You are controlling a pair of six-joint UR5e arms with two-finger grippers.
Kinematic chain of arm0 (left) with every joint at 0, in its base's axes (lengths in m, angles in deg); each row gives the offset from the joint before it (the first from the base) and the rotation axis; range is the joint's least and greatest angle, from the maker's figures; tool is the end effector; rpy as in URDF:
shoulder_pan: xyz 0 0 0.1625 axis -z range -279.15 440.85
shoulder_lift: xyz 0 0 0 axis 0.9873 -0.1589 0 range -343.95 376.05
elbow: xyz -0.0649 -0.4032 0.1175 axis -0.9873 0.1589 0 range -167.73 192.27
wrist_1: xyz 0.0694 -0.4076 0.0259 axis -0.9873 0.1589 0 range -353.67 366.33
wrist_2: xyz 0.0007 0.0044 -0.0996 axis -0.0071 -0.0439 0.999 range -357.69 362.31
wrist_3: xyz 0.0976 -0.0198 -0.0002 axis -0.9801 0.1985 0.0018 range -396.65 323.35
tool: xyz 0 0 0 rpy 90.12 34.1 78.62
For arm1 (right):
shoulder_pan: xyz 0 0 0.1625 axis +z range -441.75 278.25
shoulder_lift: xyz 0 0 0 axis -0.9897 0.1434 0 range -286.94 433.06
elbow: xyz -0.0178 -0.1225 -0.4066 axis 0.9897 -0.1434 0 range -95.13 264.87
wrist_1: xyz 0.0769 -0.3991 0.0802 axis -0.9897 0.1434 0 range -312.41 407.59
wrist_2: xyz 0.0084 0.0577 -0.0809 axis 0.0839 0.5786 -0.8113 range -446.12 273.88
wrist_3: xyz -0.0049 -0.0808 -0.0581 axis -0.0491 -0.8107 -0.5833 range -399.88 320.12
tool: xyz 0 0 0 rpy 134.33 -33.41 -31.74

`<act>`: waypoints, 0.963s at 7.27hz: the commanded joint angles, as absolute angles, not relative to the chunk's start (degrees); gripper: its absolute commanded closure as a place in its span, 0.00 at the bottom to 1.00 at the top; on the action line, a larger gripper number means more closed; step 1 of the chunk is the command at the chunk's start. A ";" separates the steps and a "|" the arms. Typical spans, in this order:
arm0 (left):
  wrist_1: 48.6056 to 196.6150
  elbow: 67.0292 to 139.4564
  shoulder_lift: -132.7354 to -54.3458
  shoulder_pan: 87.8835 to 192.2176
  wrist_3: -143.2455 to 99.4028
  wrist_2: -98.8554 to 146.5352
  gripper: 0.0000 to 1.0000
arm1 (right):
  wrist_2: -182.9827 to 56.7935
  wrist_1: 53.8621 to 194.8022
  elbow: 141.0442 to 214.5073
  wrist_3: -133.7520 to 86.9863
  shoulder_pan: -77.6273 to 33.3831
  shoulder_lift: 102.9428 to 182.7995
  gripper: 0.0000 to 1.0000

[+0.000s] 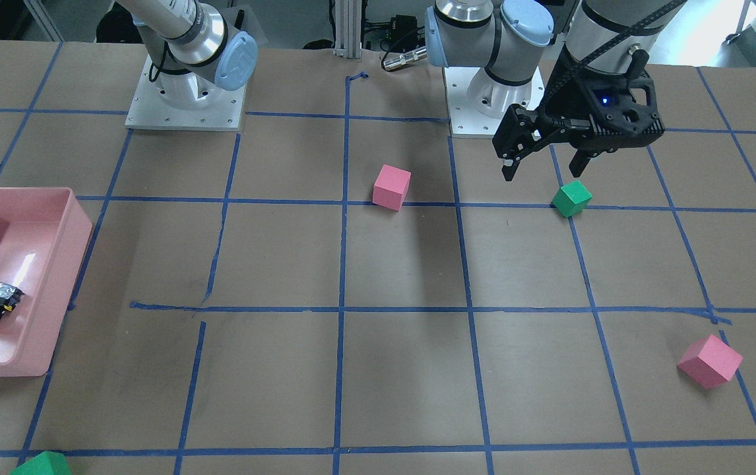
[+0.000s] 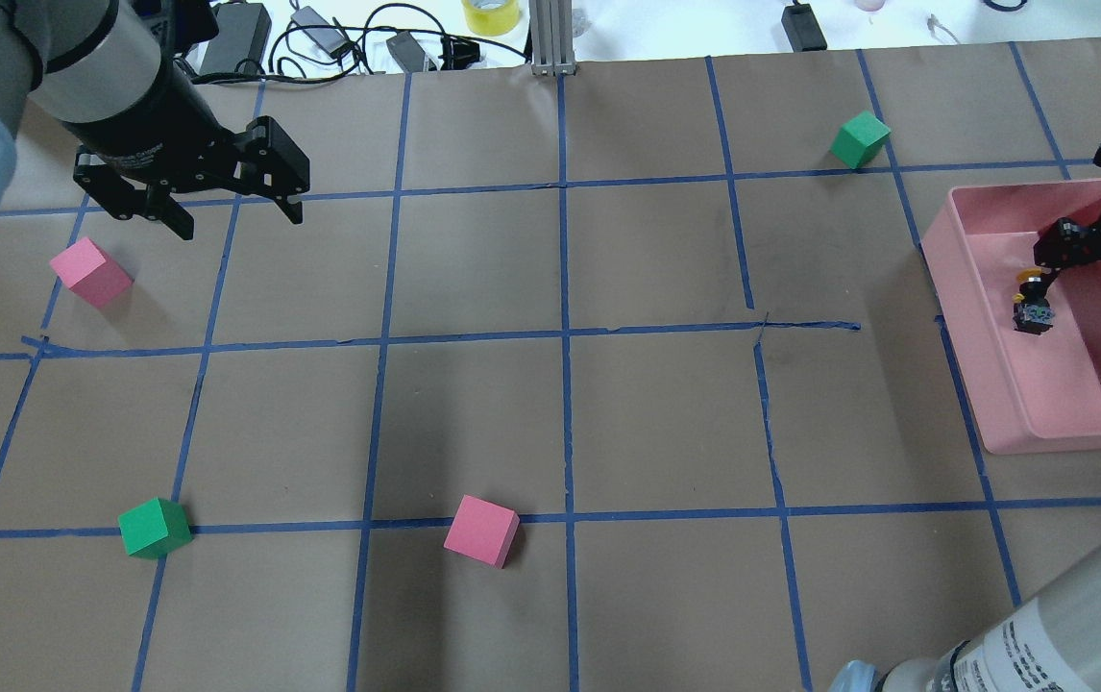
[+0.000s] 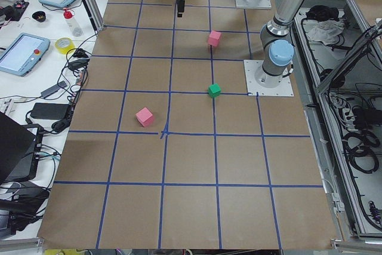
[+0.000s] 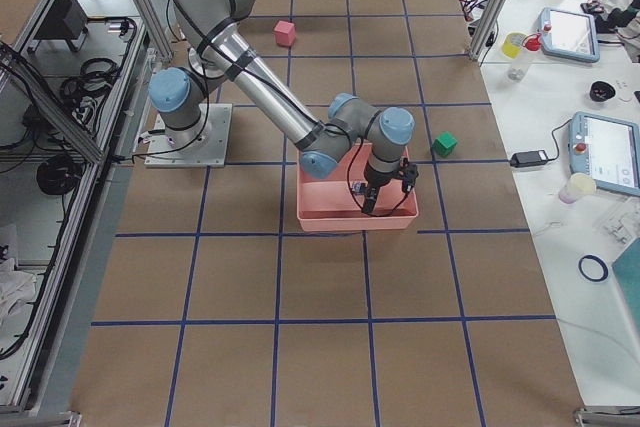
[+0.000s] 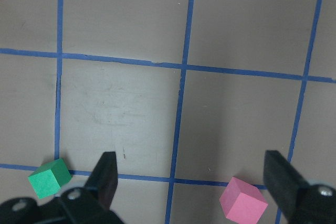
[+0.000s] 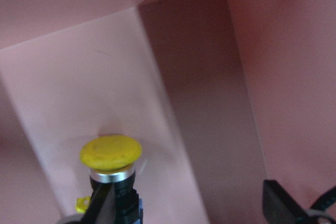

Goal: Align button upright

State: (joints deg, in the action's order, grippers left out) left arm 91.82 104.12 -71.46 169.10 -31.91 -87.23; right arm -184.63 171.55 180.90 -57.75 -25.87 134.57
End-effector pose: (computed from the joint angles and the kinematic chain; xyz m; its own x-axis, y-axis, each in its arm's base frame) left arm -0.1192 -0.4859 0.5012 -0.9936 -0.1120 0.0154 -0.1129 0.9896 -0.0887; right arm -0.2522 -0.5837 0.2142 -0.9522 0.2727 0.1379 0.2823 0.9578 0.0546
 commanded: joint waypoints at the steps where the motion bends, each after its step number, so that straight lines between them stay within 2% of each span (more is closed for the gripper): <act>1: 91.76 104.12 -71.40 169.10 -31.91 -87.17 0.00 | -184.47 171.60 180.85 -57.81 -25.86 134.50 0.00; 7: 91.76 104.12 -71.40 169.10 -31.91 -87.17 0.00 | -180.88 171.69 180.93 -57.81 -25.86 134.50 0.00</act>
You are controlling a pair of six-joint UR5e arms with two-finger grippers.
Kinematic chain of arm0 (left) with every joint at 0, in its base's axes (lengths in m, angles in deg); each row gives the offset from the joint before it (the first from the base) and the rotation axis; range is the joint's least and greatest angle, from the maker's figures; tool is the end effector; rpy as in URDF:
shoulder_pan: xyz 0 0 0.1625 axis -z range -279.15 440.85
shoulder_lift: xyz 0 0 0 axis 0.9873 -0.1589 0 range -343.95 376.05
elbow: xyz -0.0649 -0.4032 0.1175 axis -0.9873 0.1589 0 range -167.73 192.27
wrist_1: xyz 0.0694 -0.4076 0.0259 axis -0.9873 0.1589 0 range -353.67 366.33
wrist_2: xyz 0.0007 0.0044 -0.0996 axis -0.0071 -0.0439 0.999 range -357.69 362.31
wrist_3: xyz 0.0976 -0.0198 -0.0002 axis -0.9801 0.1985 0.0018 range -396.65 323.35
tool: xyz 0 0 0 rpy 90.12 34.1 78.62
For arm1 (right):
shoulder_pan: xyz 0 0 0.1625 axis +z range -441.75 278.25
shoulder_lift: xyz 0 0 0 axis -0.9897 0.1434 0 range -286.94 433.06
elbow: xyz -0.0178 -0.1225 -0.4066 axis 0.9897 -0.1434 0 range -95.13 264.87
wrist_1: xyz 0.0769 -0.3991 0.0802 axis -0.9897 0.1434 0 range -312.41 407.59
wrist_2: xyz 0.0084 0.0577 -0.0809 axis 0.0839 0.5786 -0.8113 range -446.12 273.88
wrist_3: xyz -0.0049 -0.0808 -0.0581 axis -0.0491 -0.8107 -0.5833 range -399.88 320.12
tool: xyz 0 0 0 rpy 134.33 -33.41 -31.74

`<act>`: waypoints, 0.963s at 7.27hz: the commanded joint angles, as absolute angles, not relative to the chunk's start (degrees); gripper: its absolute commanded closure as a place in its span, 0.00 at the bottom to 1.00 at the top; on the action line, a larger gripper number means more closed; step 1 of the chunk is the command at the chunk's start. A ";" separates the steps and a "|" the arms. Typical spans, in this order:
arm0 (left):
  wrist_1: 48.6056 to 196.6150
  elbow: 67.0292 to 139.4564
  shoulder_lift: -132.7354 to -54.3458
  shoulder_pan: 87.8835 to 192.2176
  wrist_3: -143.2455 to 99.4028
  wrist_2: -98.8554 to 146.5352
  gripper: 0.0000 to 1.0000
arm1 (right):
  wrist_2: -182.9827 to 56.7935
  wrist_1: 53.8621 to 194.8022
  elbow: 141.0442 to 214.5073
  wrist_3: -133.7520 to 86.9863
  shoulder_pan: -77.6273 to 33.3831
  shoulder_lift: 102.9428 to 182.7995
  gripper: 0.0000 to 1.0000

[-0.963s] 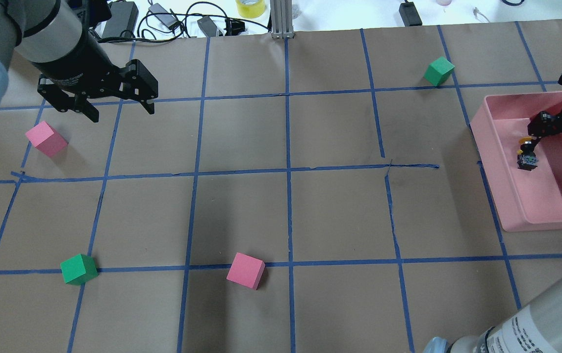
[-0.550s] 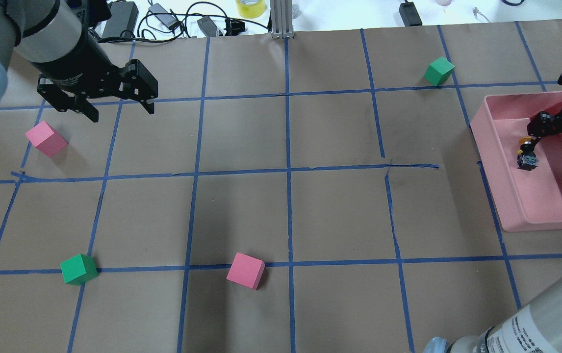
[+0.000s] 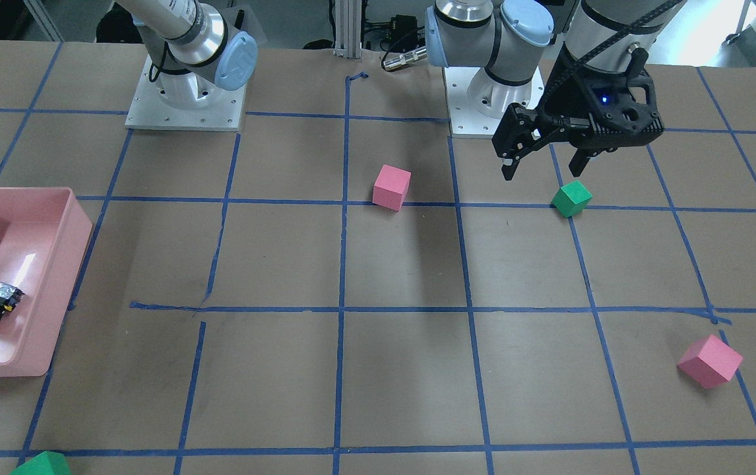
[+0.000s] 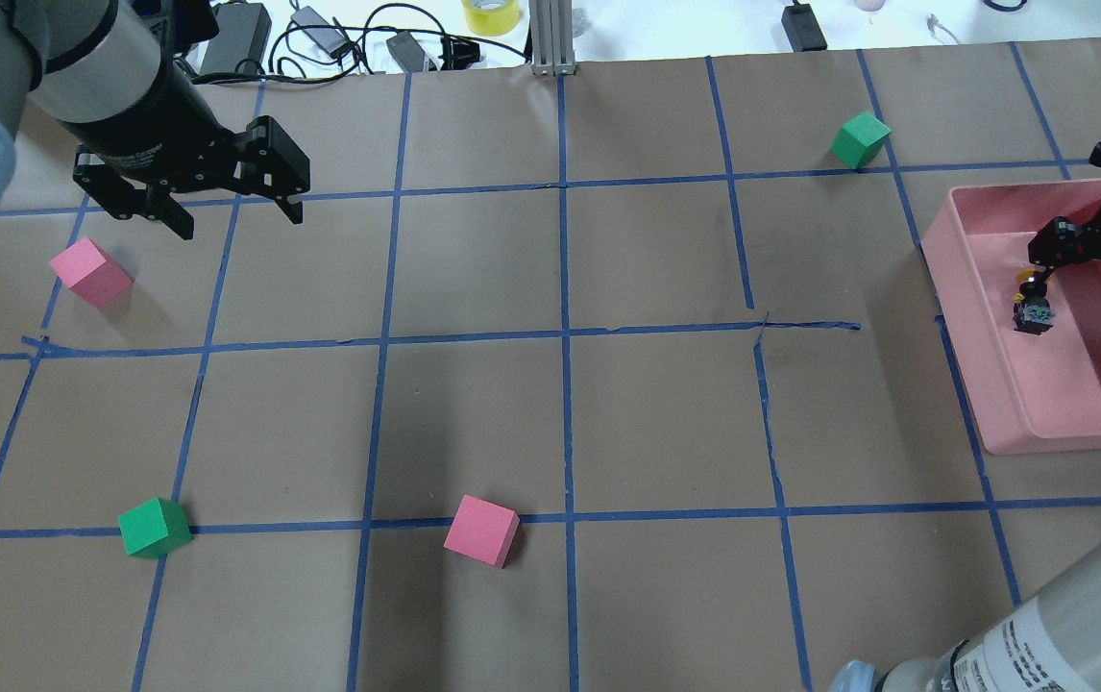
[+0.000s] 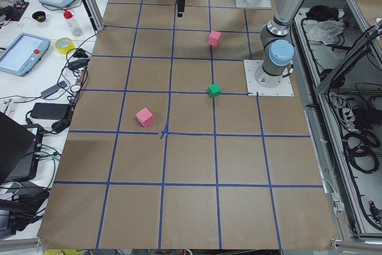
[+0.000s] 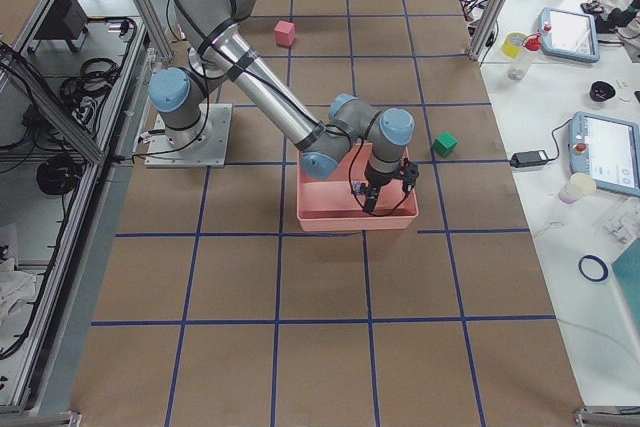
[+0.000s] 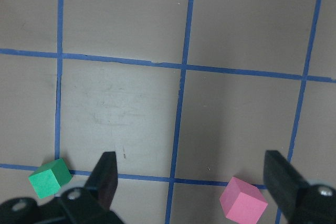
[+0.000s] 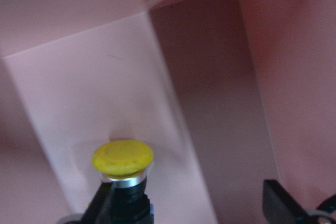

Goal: Align button upright

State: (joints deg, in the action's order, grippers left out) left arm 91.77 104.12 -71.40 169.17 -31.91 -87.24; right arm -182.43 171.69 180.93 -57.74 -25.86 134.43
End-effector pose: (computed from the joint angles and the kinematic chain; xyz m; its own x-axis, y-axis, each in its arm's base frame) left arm -0.1198 -0.4855 0.5018 -0.9937 -0.1108 0.0154 -0.1117 0.9896 -0.0907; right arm -0.2490 -0.5860 0.2122 -0.9559 0.2756 0.1015 0.2811 0.9587 0.0434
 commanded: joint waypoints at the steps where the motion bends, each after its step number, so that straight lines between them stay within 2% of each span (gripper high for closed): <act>1: 91.76 104.12 -71.40 169.10 -31.91 -87.25 0.00 | -180.34 171.69 180.93 -57.73 -25.86 134.41 0.00; 7: 91.76 104.12 -71.40 169.10 -31.91 -87.25 0.00 | -176.82 171.42 181.11 -57.81 -25.86 133.88 0.00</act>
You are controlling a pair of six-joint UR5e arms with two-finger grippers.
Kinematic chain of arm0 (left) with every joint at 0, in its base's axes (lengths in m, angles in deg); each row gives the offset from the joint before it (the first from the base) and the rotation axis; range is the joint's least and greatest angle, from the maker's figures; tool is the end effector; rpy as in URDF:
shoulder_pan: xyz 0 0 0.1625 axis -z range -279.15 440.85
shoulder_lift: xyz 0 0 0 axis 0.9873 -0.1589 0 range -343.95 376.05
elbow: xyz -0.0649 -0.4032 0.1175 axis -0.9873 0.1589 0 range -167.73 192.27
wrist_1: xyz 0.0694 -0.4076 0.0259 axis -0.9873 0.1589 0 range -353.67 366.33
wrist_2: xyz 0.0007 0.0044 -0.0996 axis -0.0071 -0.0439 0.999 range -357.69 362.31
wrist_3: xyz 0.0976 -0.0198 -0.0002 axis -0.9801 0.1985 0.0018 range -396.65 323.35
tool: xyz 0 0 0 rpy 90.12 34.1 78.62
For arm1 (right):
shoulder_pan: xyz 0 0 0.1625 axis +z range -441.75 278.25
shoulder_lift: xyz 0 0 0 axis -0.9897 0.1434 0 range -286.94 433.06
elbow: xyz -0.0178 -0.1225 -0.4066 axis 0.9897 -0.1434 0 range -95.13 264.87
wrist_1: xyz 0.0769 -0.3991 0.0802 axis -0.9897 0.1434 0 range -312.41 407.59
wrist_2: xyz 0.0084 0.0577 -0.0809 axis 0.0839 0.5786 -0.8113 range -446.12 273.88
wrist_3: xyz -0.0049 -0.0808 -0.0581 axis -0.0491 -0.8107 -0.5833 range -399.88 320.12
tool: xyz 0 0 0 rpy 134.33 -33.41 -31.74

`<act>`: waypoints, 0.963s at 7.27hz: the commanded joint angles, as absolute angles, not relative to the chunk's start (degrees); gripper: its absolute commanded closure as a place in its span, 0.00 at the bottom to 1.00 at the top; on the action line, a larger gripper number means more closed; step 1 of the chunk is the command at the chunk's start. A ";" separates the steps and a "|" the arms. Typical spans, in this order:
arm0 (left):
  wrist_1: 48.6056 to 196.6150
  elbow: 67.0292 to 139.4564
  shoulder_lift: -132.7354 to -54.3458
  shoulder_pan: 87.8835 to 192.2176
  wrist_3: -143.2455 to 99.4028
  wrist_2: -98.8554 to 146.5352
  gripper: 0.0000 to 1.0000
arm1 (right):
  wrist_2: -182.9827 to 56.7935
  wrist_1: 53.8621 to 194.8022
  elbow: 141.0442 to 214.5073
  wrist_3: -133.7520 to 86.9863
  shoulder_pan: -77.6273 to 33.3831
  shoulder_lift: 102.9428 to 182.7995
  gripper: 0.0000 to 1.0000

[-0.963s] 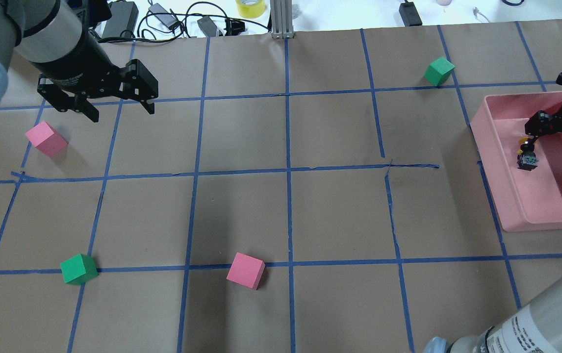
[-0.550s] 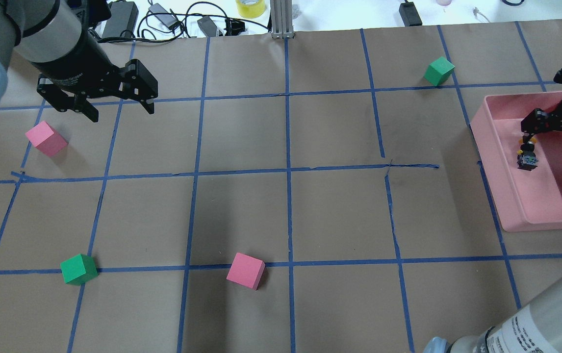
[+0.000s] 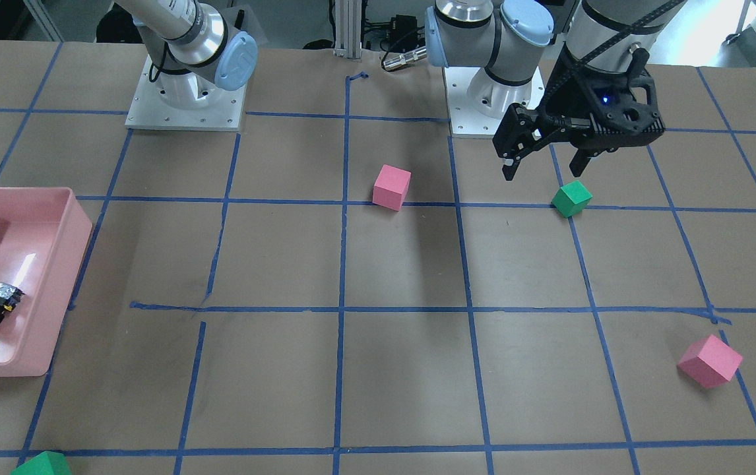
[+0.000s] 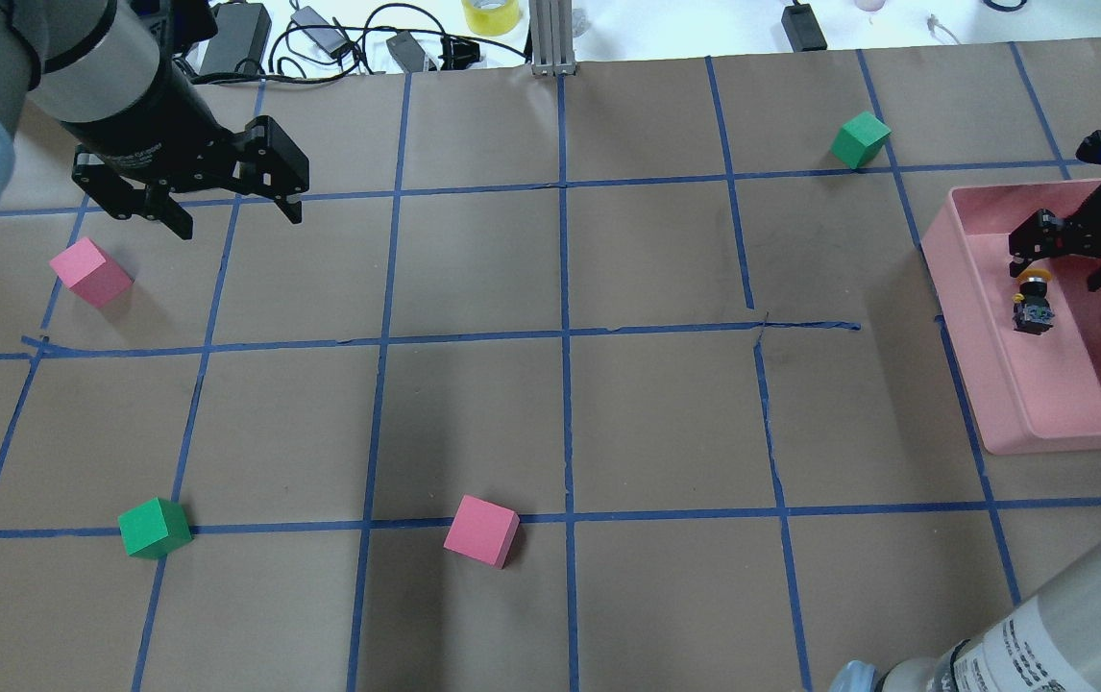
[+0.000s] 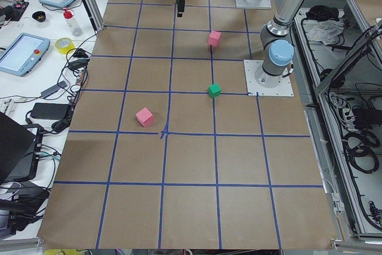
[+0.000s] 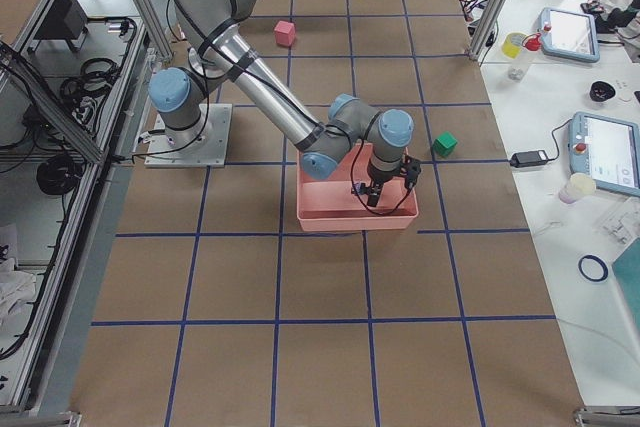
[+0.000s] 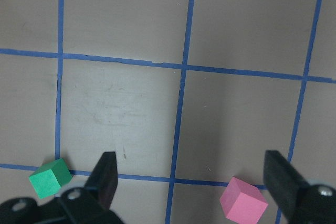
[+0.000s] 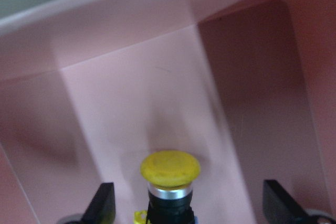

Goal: Align button upright

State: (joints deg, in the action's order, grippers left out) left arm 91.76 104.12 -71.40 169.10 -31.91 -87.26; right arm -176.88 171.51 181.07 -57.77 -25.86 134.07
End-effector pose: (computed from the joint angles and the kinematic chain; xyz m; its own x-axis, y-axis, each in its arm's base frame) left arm -0.1192 -0.4857 0.5018 -0.9936 -0.1120 0.0150 -0.1129 0.9894 -0.0909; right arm -0.2406 -0.5907 0.2063 -0.9603 0.2790 0.0059 0.2791 0.9599 0.0251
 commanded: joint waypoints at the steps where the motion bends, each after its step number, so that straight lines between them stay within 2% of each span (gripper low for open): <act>1: 91.76 104.12 -71.40 169.10 -31.91 -87.25 0.00 | -176.82 171.42 181.11 -57.81 -25.86 133.80 0.00; 7: 91.76 104.12 -71.49 169.10 -31.91 -87.17 0.00 | -176.56 171.16 181.02 -57.81 -25.77 133.09 0.00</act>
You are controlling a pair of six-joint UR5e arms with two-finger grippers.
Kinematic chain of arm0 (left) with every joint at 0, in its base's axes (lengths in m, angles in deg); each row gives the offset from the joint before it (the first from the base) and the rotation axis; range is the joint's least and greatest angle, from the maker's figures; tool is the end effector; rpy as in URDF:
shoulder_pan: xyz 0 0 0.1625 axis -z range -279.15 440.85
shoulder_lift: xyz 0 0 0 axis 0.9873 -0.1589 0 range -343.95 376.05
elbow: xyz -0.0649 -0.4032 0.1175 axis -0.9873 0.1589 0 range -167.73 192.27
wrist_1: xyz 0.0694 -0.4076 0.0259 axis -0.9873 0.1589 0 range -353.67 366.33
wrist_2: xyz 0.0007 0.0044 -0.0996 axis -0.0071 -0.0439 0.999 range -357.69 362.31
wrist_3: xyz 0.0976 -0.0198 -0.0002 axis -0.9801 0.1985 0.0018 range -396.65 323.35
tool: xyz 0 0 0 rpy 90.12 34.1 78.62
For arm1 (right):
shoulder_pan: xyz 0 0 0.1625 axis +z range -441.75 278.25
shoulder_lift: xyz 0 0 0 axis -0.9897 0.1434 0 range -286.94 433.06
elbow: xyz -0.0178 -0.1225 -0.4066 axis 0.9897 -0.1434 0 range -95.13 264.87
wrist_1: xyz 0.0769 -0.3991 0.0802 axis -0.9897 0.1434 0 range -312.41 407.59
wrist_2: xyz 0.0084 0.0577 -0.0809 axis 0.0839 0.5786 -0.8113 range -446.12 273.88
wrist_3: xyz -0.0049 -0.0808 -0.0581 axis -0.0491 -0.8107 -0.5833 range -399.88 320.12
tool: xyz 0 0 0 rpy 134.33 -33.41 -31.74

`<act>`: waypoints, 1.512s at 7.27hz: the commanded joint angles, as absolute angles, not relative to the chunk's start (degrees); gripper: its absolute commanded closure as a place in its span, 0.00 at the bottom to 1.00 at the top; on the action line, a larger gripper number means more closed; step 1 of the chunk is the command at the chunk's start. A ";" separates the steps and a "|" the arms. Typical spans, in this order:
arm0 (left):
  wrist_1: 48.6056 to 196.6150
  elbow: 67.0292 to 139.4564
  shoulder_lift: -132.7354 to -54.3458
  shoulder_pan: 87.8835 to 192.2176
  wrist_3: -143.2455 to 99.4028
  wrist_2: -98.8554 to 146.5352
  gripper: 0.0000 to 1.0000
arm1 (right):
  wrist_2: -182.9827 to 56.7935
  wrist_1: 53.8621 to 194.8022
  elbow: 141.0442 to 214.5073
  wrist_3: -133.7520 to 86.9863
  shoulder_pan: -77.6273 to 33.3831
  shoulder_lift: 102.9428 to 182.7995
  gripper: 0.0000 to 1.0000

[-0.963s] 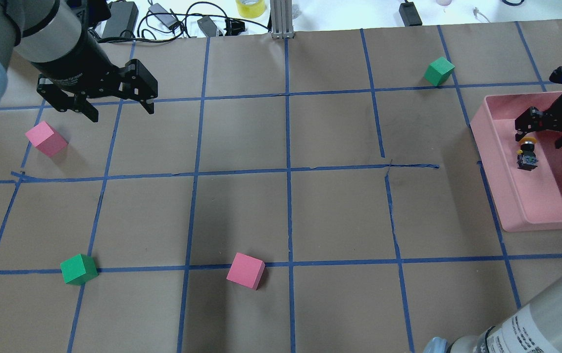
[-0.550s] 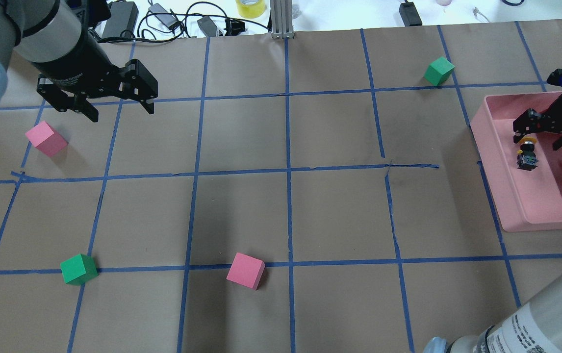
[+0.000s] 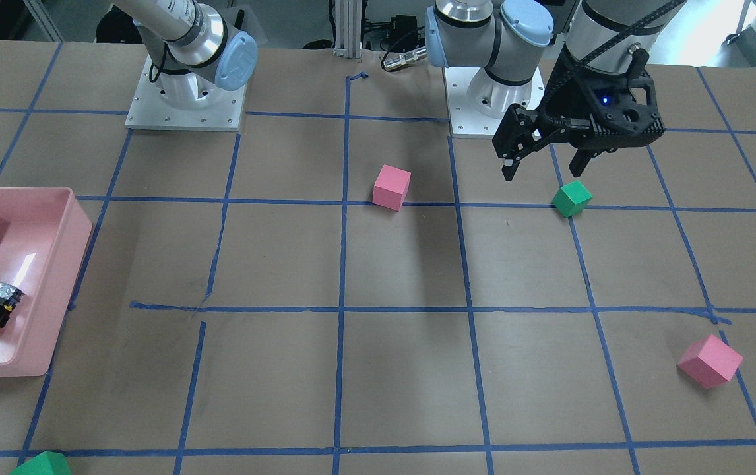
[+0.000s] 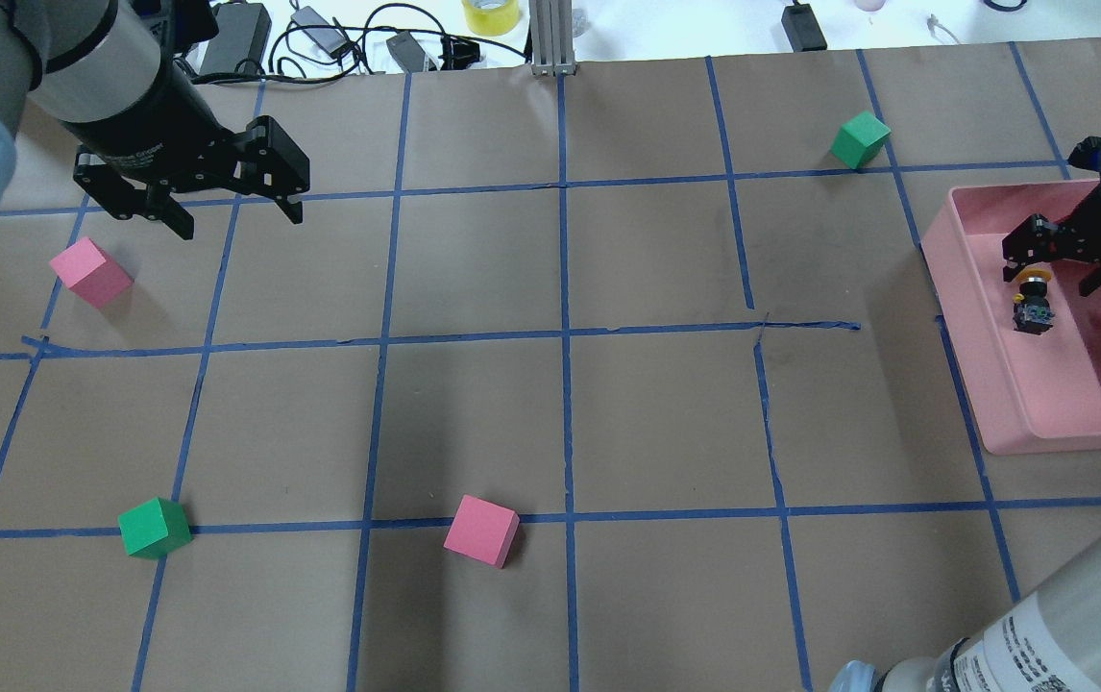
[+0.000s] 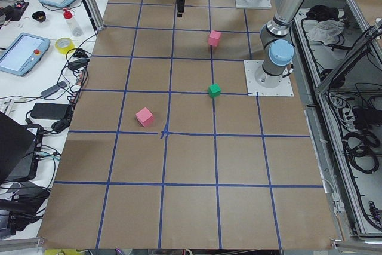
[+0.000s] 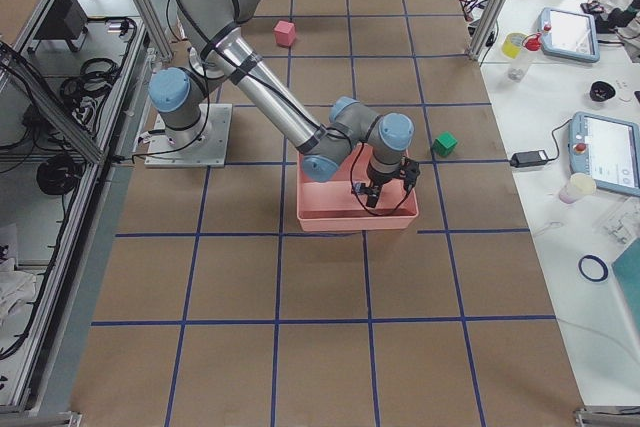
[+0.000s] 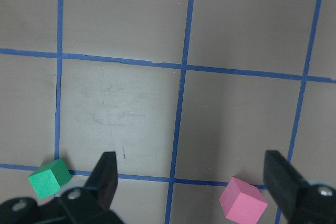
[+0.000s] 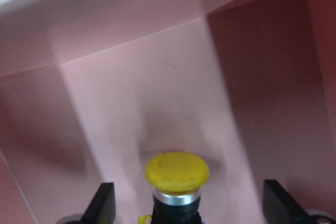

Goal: Align button upright

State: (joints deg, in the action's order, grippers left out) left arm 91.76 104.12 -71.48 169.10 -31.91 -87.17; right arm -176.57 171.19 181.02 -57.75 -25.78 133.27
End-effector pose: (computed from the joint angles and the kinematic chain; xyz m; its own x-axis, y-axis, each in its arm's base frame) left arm -0.1193 -0.4861 0.5011 -0.9936 -0.1119 0.0165 -0.1129 0.9896 -0.0894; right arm -0.2395 -0.5916 0.1974 -0.9605 0.2782 -0.0050 0.2777 0.9598 0.0412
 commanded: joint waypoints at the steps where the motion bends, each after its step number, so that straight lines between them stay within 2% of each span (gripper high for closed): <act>1: 91.76 104.12 -71.49 169.10 -31.91 -87.17 0.00 | -176.56 171.07 181.02 -57.73 -25.77 133.09 0.00; 7: 91.67 104.12 -71.49 169.10 -31.91 -87.17 0.00 | -176.73 170.90 181.20 -57.90 -25.77 131.69 0.00; 8: 91.76 104.12 -71.49 169.10 -31.91 -87.17 0.00 | -176.73 170.81 181.20 -58.08 -25.77 131.77 0.37; 9: 91.76 104.12 -71.49 169.10 -31.91 -87.17 0.00 | -176.91 170.72 181.11 -58.60 -25.77 131.77 0.81; 10: 91.76 104.12 -71.49 169.10 -31.91 -87.25 0.00 | -177.26 170.63 181.11 -58.34 -25.77 132.04 1.00; 11: 91.76 104.12 -71.49 169.10 -31.91 -87.25 0.00 | -177.26 170.28 181.02 -58.43 -25.77 132.13 1.00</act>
